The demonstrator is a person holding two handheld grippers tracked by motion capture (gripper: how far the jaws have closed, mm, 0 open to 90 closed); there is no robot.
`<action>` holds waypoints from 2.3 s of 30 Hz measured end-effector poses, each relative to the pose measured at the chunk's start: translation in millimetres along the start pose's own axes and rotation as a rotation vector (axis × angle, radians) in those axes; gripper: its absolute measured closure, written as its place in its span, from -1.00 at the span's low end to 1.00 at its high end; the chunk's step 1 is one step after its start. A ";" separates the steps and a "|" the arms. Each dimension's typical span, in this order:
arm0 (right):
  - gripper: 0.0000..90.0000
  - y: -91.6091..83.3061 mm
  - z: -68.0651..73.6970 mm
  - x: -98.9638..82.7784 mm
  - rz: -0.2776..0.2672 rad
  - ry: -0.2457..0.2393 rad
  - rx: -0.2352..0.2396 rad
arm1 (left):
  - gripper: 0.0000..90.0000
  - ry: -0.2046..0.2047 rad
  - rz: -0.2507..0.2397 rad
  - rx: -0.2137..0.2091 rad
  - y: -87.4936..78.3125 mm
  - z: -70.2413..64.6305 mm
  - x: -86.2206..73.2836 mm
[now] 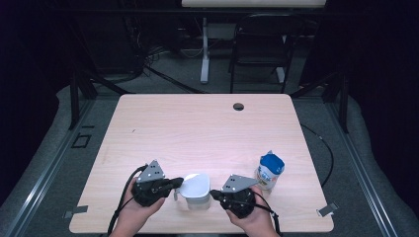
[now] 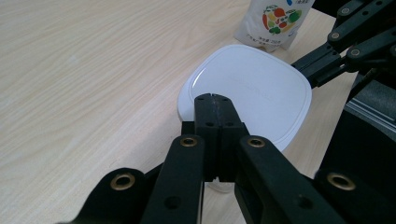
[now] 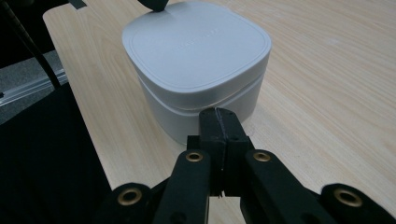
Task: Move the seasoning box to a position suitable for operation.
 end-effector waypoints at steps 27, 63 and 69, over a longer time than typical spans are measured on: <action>1.00 -0.8 -0.5 7.8 -0.019 -0.007 -0.002 | 1.00 0.012 0.004 0.017 -1.5 0.5 -1.4; 1.00 -0.3 -7.9 36.5 -0.029 0.007 0.015 | 0.35 -0.015 -0.025 0.046 -23.7 16.8 -3.0; 0.99 0.2 -6.8 43.1 -0.032 -0.001 0.020 | 0.35 -0.026 -0.027 0.074 -23.7 23.3 -5.3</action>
Point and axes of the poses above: each handheld gripper's, and its own axes: y roughly forward along the jaws, x roughly out of its top, z roughly to its left, the point moved 4 cm from there along y, roughly forward along the jaws, and after that the axes turned 13 degrees about -y, right-handed, at the moved point
